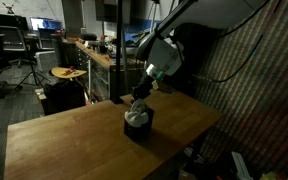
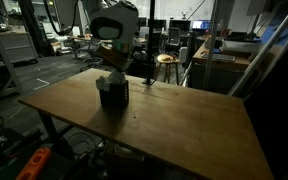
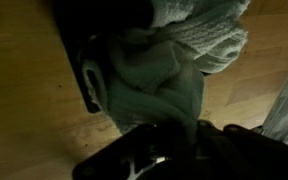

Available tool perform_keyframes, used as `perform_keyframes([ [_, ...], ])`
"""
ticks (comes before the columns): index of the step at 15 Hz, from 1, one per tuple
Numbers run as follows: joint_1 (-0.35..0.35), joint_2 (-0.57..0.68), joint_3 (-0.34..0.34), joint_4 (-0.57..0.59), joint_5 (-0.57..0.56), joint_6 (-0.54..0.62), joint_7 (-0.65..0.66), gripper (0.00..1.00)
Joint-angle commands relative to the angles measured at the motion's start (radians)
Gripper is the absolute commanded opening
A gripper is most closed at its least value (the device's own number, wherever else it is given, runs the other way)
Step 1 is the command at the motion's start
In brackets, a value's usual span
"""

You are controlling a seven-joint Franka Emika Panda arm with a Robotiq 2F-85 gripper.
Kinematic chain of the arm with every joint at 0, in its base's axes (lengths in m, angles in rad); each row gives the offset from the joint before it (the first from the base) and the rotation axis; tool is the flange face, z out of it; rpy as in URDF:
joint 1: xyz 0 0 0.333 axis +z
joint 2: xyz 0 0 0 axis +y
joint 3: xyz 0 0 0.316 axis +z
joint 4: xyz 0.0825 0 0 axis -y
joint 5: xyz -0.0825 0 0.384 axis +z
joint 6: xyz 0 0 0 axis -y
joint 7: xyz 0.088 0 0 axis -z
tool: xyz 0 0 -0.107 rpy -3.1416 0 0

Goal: Pick up the white towel and push it down into the black basket

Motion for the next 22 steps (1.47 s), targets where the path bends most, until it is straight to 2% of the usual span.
perform_keyframes([
  [1,0.01,-0.024,0.006,-0.017,0.124,0.023,-0.097,0.05],
  [8,0.023,-0.04,-0.029,-0.043,0.308,0.021,-0.265,0.05],
  [9,-0.009,-0.04,0.002,-0.049,0.323,0.033,-0.285,0.05],
  [13,-0.013,-0.044,0.002,-0.063,0.389,0.044,-0.349,0.05],
  [19,-0.01,-0.05,-0.002,-0.071,0.434,0.042,-0.379,0.05],
  [22,-0.007,-0.063,-0.009,-0.083,0.409,0.037,-0.36,0.03],
])
